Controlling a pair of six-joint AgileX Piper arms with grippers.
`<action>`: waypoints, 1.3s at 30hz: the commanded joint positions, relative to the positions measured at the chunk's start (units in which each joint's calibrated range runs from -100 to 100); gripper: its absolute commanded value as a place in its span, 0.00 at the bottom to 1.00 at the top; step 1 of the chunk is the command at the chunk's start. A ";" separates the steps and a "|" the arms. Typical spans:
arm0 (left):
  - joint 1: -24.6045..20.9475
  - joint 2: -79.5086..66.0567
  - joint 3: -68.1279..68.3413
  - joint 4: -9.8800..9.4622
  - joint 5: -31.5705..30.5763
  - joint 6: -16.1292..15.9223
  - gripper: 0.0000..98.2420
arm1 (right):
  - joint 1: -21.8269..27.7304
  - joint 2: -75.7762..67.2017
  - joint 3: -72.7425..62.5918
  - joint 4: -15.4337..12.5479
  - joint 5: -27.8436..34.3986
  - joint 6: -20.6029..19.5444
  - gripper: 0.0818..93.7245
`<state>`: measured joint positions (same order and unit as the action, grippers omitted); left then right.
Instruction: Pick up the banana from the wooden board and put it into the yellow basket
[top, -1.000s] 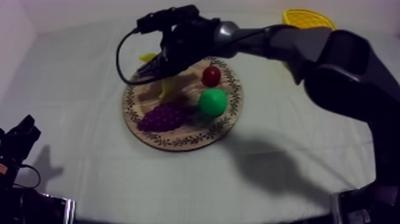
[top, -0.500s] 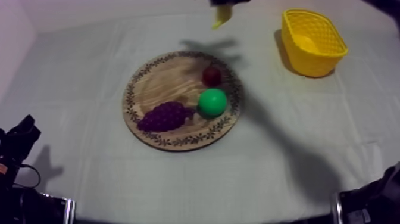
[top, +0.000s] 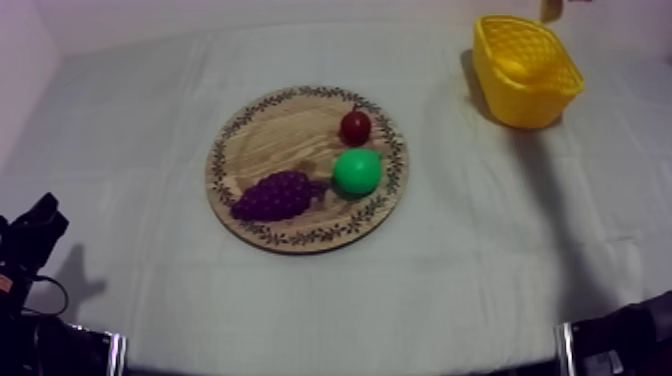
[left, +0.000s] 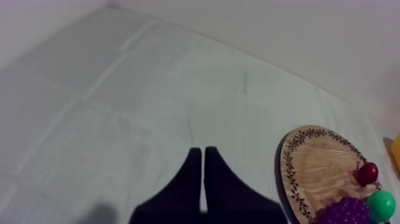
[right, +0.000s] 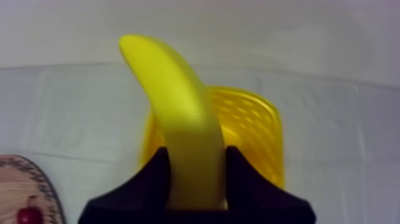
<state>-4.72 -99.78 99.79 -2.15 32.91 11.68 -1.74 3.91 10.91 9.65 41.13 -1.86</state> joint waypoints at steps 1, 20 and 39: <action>-0.02 -0.05 -0.01 -0.03 0.00 0.02 0.00 | 1.85 -0.56 8.20 -0.02 -2.85 -2.11 0.20; -0.02 -0.05 -0.01 -0.03 0.00 0.01 0.00 | 4.69 4.62 11.79 -3.49 -8.83 2.24 0.20; -0.02 -0.05 -0.01 -0.03 0.00 0.01 0.00 | 3.72 18.94 2.09 -3.57 -11.71 2.43 0.23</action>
<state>-4.72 -99.78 99.79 -2.15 32.91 11.68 2.17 22.33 13.16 5.80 29.21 0.79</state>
